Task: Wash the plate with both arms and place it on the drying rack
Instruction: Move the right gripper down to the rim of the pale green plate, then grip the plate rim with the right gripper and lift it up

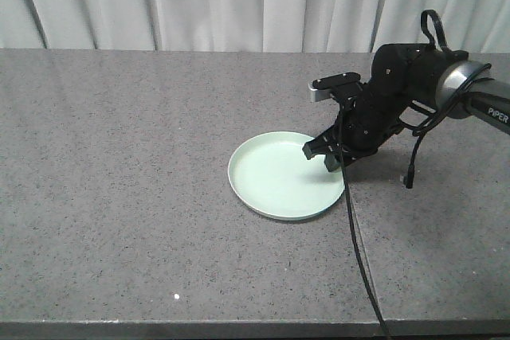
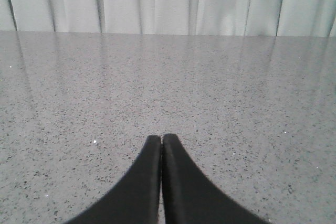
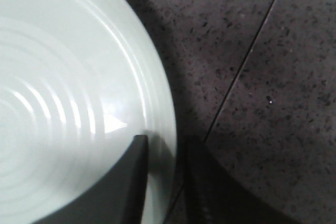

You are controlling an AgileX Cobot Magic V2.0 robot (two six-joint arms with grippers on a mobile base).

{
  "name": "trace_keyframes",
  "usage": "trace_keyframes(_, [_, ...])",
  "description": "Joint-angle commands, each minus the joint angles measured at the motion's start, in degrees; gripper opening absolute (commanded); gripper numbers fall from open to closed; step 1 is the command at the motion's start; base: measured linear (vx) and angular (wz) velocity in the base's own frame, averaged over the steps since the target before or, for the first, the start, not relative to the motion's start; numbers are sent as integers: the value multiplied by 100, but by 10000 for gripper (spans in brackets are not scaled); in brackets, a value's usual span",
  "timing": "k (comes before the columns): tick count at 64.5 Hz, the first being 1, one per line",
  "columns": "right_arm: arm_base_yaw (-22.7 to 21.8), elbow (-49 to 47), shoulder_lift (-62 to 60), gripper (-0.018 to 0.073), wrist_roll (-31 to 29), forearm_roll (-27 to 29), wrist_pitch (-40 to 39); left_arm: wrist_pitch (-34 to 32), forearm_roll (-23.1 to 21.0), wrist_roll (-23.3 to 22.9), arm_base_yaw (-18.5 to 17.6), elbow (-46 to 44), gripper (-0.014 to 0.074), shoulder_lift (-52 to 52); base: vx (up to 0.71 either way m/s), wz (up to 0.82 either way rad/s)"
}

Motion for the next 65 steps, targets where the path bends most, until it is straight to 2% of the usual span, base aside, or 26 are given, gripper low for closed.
trace_keyframes(1, [1, -156, -292, -13, -30, -108, 10, -411, -40, -39, -31, -172, -6, -72, 0, 0])
trace_keyframes(13, [-43, -156, -311, -8, -30, -53, 10, -411, -40, -39, -31, -172, -6, -72, 0, 0])
trace_keyframes(19, [-134, -156, -439, -5, -56, 188, -3, -411, -40, -39, -31, -172, -6, -72, 0, 0])
trace_keyframes(27, [-410, -156, -730, -2, -281, 947, -4, -411, -40, -39, -31, -172, -6, -72, 0, 0])
trace_keyframes(46, [-1341, -156, -1944, -1, -1547, 3163, 504, -411, -40, -39, -31, -172, -6, -72, 0, 0])
trace_keyframes(54, [-1734, -140, -2536, -1, -1895, 3628, 791, -411, -40, -39, -31, -172, -6, -72, 0, 0])
trace_keyframes(65, [-2154, -140, -3231, -1, -2066, 3851, 1279, -411, -40, -39, -31, -172, -6, -72, 0, 0])
